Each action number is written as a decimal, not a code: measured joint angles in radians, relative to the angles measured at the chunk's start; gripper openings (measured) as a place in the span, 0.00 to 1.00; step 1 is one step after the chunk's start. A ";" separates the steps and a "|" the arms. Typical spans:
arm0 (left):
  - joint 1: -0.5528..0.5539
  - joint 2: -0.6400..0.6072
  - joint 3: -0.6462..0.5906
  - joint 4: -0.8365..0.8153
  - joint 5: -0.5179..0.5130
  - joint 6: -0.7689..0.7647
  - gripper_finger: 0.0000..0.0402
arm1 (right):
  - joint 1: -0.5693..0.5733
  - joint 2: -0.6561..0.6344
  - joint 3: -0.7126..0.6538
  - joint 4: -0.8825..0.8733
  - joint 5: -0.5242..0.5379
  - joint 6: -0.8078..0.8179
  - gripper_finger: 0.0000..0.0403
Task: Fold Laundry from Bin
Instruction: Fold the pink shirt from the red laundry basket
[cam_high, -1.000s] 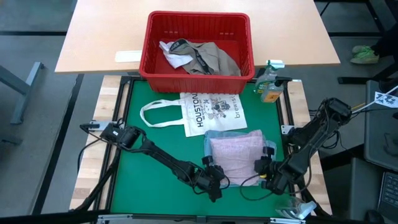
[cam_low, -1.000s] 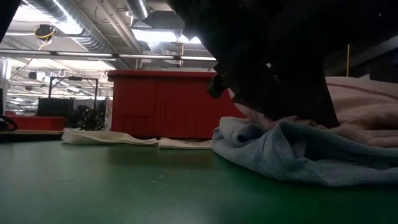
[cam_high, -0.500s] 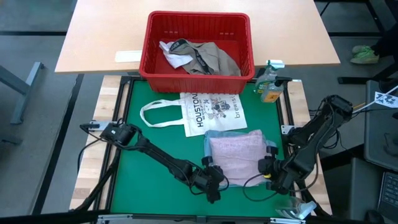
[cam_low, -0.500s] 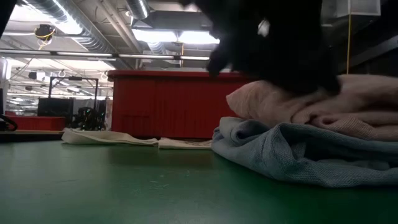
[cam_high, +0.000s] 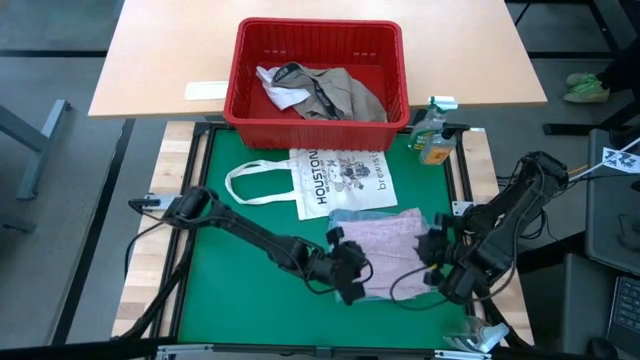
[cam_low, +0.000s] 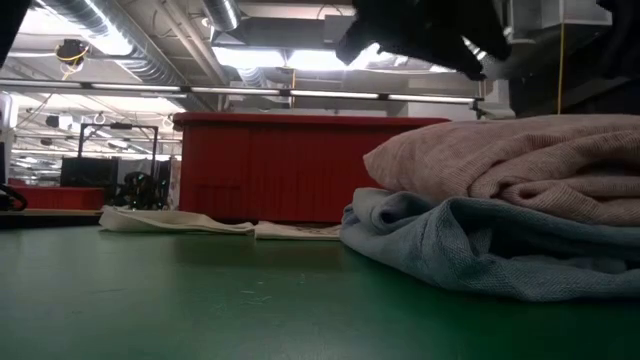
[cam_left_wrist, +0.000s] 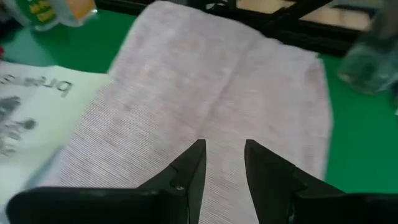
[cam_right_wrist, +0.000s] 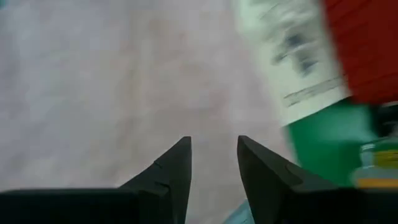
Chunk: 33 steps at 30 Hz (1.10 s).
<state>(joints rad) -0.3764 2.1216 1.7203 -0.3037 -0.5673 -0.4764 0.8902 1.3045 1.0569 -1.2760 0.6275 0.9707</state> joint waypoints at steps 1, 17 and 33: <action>0.010 0.000 0.000 -0.003 0.000 0.017 0.26 | -0.012 0.000 -0.002 -0.005 0.038 0.000 0.33; 0.158 0.086 0.000 -0.127 0.040 0.014 0.26 | -0.266 0.000 -0.333 0.194 -0.014 -0.006 0.33; 0.186 0.123 0.001 -0.127 0.062 0.015 0.26 | -0.295 -0.001 -0.472 0.396 -0.043 -0.006 0.33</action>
<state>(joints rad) -0.1902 2.2444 1.7214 -0.4309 -0.5056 -0.4614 0.5949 1.3033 0.5851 -0.8798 0.5840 0.9642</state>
